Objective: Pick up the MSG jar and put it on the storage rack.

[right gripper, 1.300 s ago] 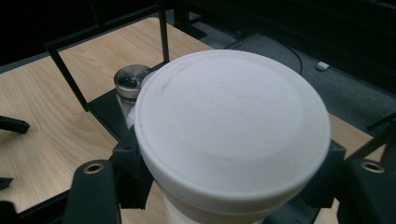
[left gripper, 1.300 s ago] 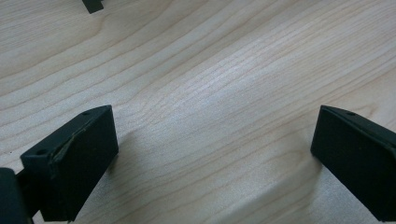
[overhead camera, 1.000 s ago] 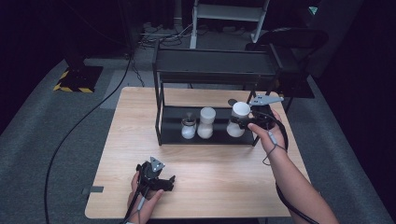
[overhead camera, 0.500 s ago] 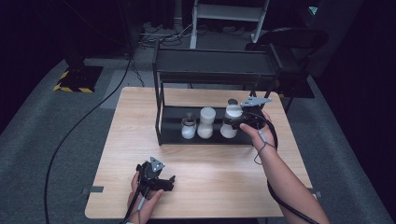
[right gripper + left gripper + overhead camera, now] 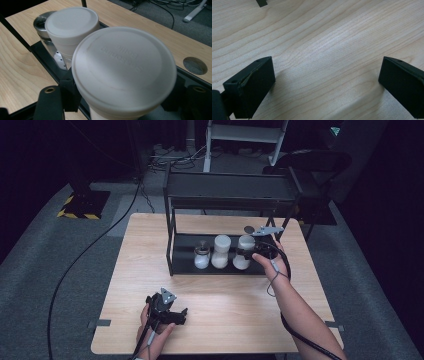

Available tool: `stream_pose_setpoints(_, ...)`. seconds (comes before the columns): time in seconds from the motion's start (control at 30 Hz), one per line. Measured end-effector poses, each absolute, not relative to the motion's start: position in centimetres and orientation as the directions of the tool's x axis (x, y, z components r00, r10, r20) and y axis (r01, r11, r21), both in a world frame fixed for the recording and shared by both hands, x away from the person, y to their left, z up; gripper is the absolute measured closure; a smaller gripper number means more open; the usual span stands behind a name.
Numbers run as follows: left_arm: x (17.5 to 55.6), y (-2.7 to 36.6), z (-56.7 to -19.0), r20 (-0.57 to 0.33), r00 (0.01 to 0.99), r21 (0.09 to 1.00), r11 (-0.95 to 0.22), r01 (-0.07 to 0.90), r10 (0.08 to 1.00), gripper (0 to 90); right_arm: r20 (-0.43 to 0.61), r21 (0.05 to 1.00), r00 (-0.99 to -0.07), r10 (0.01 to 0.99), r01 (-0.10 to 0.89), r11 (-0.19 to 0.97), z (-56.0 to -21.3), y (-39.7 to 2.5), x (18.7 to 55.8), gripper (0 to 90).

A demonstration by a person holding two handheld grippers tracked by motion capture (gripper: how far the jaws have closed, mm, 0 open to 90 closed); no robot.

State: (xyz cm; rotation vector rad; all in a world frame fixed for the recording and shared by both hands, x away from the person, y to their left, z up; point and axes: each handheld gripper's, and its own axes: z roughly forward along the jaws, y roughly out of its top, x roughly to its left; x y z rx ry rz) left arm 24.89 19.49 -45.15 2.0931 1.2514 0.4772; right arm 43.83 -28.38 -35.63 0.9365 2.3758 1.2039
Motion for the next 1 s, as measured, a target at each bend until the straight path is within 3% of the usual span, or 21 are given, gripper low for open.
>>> stream_pose_setpoints(0.73, 24.9, 19.5, -45.2, -0.017, 0.48, 0.688, -0.338, 0.643, 0.877, 0.6, 0.022, 0.805, -0.732, 0.681, 0.417, 0.422, -37.5, -28.0, 44.8, 32.9)
stream_pose_setpoints(1.0, 24.9, 19.5, -45.1, -0.018, 0.48, 0.687, -0.338, 0.643, 0.877, 0.6, 0.02, 0.83, -0.726, 0.687, 0.395, 0.393, -36.7, -28.5, 44.0, 13.8)
